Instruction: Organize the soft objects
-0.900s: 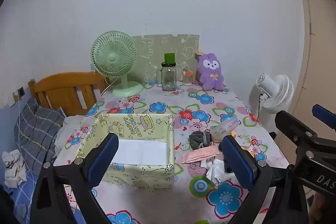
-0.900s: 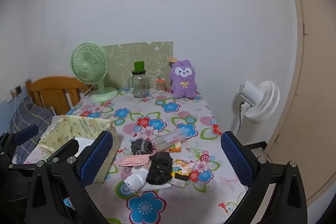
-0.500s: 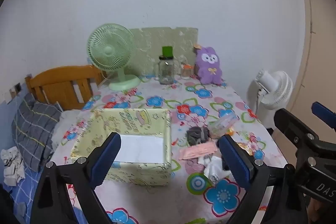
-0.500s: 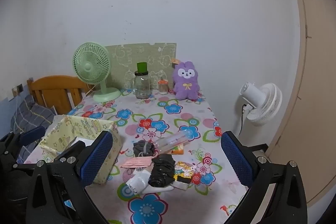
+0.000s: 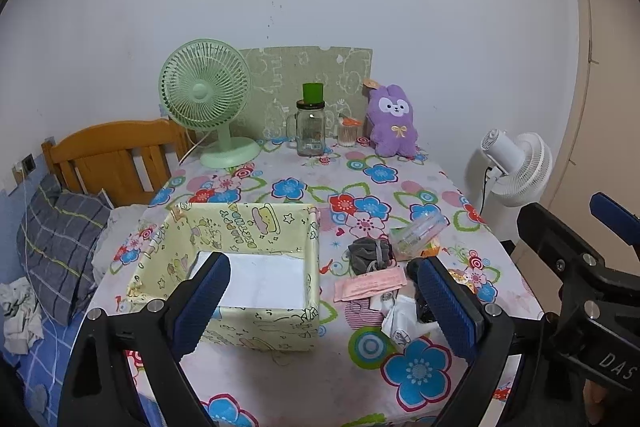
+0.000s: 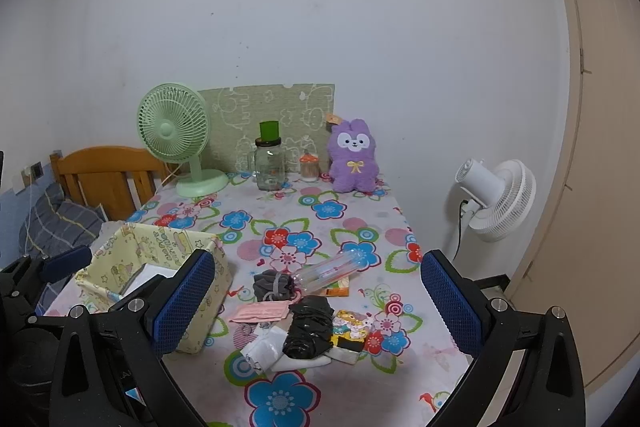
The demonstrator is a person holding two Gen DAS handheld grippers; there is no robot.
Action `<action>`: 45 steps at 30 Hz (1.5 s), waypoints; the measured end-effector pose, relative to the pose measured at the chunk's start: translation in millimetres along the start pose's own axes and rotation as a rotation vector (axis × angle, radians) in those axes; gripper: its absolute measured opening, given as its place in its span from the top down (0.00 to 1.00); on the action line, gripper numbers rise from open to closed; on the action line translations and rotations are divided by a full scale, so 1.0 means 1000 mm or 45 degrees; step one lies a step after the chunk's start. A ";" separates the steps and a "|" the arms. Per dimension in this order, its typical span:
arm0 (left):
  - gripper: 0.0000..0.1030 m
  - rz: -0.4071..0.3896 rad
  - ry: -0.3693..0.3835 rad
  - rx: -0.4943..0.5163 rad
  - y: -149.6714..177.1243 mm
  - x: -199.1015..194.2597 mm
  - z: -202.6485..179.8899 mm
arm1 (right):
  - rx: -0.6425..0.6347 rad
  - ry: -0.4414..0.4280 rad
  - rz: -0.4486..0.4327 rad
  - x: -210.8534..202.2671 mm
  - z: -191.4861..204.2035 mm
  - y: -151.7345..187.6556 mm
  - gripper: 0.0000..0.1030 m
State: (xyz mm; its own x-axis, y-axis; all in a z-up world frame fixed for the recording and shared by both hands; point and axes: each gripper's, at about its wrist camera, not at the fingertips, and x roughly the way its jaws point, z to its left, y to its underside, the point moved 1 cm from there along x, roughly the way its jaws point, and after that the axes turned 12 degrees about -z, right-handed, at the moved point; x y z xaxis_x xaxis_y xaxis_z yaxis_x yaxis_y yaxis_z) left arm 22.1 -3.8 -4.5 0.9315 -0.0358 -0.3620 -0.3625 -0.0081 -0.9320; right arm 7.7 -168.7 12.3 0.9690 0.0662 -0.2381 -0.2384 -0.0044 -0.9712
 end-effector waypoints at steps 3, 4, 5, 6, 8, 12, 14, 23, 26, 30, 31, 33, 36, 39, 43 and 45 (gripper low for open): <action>0.07 -0.003 -0.005 0.000 0.000 0.000 0.001 | 0.000 -0.001 0.001 0.000 0.002 0.001 0.00; 0.07 -0.004 -0.007 -0.001 0.000 0.001 0.001 | -0.001 0.000 0.002 0.000 0.002 0.001 0.00; 0.07 -0.006 -0.008 0.000 0.000 0.001 0.001 | 0.002 -0.001 0.004 0.000 0.002 0.001 0.00; 0.07 -0.008 -0.009 0.002 0.000 0.001 0.000 | 0.005 -0.003 0.007 0.000 0.003 0.001 0.00; 0.07 -0.020 -0.011 0.011 0.000 -0.001 0.000 | 0.011 -0.003 0.015 0.000 0.003 0.002 0.00; 0.07 -0.073 -0.023 0.013 -0.002 -0.005 0.000 | 0.033 0.000 0.019 0.001 0.001 0.001 0.00; 0.07 -0.081 -0.026 0.014 -0.003 -0.006 0.000 | 0.034 0.006 0.014 0.001 0.000 0.001 0.00; 0.07 -0.099 -0.019 0.028 -0.004 -0.006 -0.001 | 0.036 0.014 0.014 0.000 -0.001 -0.002 0.00; 0.07 -0.094 -0.017 0.020 -0.004 -0.006 -0.001 | 0.038 0.014 0.013 0.000 -0.002 -0.002 0.00; 0.07 -0.078 -0.020 0.012 -0.004 -0.005 0.000 | 0.039 0.014 0.013 0.000 -0.002 -0.002 0.00; 0.07 -0.072 -0.019 0.010 -0.004 -0.004 0.000 | 0.040 0.013 0.014 -0.001 -0.002 -0.002 0.00; 0.07 -0.072 -0.024 0.008 -0.003 -0.004 0.000 | 0.042 0.010 0.015 0.000 -0.002 -0.002 0.00; 0.07 -0.075 -0.033 0.012 -0.003 -0.005 0.000 | 0.042 0.008 0.016 0.000 -0.002 -0.002 0.00; 0.07 -0.079 -0.041 0.013 -0.003 -0.005 0.000 | 0.044 0.006 0.016 -0.001 -0.001 -0.002 0.00; 0.07 -0.079 -0.051 0.014 -0.004 -0.005 0.002 | 0.044 0.006 0.015 -0.001 -0.001 -0.002 0.00; 0.07 -0.081 -0.057 0.015 -0.004 -0.005 0.003 | 0.044 0.006 0.015 -0.001 -0.001 -0.002 0.00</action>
State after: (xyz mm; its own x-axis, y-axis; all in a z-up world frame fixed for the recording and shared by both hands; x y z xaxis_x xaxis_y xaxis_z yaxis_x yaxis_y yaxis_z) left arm 18.8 -0.7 1.4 0.9531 0.0089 -0.3024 -0.3024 0.0025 -0.9532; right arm 7.3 -169.8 14.2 0.9663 0.0617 -0.2500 -0.2521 0.0290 -0.9673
